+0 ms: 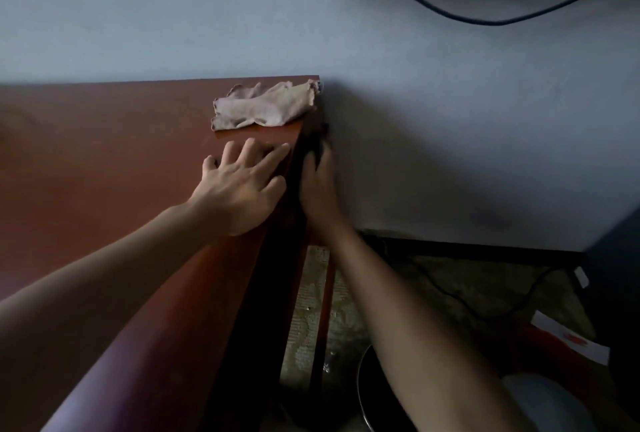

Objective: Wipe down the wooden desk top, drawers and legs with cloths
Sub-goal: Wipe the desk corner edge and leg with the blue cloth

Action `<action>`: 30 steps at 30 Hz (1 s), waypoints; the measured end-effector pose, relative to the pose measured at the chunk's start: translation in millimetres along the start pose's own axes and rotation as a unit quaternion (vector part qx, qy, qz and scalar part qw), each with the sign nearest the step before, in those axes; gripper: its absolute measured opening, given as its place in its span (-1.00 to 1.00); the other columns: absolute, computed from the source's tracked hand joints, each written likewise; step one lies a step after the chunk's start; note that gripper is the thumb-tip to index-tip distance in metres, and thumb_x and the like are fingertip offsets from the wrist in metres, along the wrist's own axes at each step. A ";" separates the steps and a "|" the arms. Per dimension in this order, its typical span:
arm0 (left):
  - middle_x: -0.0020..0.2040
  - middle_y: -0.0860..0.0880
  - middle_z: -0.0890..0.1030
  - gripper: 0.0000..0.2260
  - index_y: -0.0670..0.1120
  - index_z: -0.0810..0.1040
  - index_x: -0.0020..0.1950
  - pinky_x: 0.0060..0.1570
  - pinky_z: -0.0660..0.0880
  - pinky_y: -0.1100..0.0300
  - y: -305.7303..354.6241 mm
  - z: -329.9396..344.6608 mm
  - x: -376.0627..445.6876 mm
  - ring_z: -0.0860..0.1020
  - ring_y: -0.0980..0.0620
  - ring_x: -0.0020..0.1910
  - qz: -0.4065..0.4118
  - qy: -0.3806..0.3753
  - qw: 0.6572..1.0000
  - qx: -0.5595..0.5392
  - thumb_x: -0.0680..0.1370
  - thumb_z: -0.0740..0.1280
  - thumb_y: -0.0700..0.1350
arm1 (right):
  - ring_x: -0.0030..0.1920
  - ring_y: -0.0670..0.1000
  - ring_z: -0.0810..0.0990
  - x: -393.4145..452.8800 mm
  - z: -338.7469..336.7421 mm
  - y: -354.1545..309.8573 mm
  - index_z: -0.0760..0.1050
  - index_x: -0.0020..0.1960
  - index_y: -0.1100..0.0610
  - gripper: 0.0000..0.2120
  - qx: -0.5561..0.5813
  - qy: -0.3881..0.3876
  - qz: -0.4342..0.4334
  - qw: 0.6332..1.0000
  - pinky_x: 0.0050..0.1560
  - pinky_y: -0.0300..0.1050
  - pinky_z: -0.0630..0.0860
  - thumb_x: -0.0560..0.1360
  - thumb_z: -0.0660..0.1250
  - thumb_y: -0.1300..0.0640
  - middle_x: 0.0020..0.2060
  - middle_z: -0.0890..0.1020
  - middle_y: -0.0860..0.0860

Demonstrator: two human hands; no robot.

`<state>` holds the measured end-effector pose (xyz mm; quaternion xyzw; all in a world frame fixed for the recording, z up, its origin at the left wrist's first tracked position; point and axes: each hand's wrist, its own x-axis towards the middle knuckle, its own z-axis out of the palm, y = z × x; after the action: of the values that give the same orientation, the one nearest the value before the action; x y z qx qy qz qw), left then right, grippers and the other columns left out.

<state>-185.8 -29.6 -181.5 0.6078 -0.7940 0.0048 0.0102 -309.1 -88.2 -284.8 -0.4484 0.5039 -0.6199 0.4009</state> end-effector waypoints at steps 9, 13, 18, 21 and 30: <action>0.39 -0.01 0.24 -0.35 0.14 0.22 0.61 0.50 0.10 -0.12 4.7 5.2 23.3 0.14 -0.04 0.44 0.000 0.030 0.998 -0.058 0.56 -0.14 0.30 | 0.48 -0.15 0.30 -57.9 -6.0 10.2 0.22 0.58 0.16 -0.51 0.006 -0.043 -0.047 0.998 0.45 -0.34 0.20 0.70 0.09 0.00 0.49 0.33 -0.02; 0.41 0.05 0.25 -0.40 0.19 0.26 0.57 0.49 0.13 -0.11 2.4 5.2 28.1 0.15 -0.02 0.47 -0.001 0.053 0.997 -0.063 0.55 -0.07 0.30 | 0.38 0.27 0.44 92.7 15.4 6.6 0.37 0.44 0.35 -0.52 -0.001 0.005 -0.004 1.000 0.43 0.09 0.34 0.64 0.13 0.07 0.34 0.49 0.33; 0.40 0.08 0.25 -0.41 0.18 0.27 0.56 0.52 0.11 -0.09 0.3 5.4 29.5 0.15 0.01 0.47 0.007 0.050 0.997 -0.065 0.55 -0.06 0.30 | 0.34 0.26 0.47 167.1 20.0 17.4 0.35 0.44 0.30 -0.59 -0.003 0.006 0.079 0.997 0.34 0.05 0.39 0.70 0.08 0.08 0.31 0.49 0.33; 0.45 0.08 0.25 -0.39 0.17 0.26 0.58 0.54 0.08 -0.06 0.6 5.0 29.1 0.14 0.02 0.51 0.009 0.048 0.996 -0.069 0.55 -0.06 0.30 | 0.38 0.25 0.45 132.5 10.9 29.0 0.32 0.46 0.34 -0.45 -0.044 -0.013 0.054 0.997 0.40 0.11 0.35 0.63 0.03 -0.01 0.35 0.47 0.33; 0.68 0.20 -0.14 -0.27 0.23 -0.08 0.68 0.61 -0.24 0.05 -0.1 7.2 31.3 -0.24 0.24 0.62 0.010 -0.012 0.999 -0.038 0.51 -0.20 0.40 | 0.37 -0.53 0.13 -97.9 -26.1 19.8 0.17 0.61 0.10 -0.53 -0.070 -0.086 -0.038 0.993 0.26 -0.63 0.12 0.73 0.07 0.05 0.54 0.25 0.00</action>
<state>-193.9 -59.9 -188.0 0.5990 -0.7997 -0.0327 0.0240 -306.2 8.3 -321.6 -0.5455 0.4921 -0.5576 0.3864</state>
